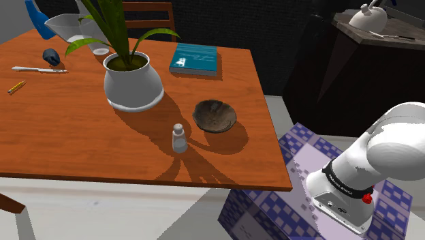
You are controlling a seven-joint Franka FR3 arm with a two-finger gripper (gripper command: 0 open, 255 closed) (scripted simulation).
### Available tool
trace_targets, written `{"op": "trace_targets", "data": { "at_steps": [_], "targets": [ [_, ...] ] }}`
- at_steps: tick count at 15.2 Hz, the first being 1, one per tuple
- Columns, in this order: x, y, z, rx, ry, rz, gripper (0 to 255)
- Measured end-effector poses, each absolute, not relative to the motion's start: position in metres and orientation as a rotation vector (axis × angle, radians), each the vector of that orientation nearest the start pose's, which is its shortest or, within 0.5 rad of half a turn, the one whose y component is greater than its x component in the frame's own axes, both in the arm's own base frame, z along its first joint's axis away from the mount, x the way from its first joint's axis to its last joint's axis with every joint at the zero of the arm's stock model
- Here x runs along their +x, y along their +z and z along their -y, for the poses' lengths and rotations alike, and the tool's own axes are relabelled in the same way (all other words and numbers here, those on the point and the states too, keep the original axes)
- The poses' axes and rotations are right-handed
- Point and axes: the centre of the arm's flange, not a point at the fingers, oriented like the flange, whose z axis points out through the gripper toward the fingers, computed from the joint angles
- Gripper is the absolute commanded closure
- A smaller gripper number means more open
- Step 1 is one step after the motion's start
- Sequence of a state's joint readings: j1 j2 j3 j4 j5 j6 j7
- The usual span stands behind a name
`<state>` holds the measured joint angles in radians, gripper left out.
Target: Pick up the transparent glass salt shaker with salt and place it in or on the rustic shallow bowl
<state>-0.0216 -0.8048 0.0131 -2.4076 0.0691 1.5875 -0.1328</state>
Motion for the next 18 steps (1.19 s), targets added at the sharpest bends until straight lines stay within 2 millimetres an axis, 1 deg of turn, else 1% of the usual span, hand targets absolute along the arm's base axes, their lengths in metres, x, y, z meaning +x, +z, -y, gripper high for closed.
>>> {"op": "trace_targets", "data": {
  "at_steps": [1, 3, 4, 6, 13, 14, 15, 18],
  "targets": [
    [0.302, 0.574, -0.006, -3.076, 0.017, 0.183, 0],
    [0.307, 0.567, -0.019, -3.075, 0.017, 0.18, 0],
    [0.312, 0.564, -0.029, -3.074, 0.016, 0.177, 0],
    [0.317, 0.551, -0.052, -3.073, 0.016, 0.171, 0],
    [0.347, 0.513, -0.124, -3.069, 0.011, 0.147, 0],
    [0.354, 0.509, -0.134, -3.068, 0.01, 0.143, 0],
    [0.356, 0.5, -0.145, -3.068, 0.01, 0.14, 0],
    [0.367, 0.483, -0.182, -3.066, 0.007, 0.13, 0]
  ]
}}
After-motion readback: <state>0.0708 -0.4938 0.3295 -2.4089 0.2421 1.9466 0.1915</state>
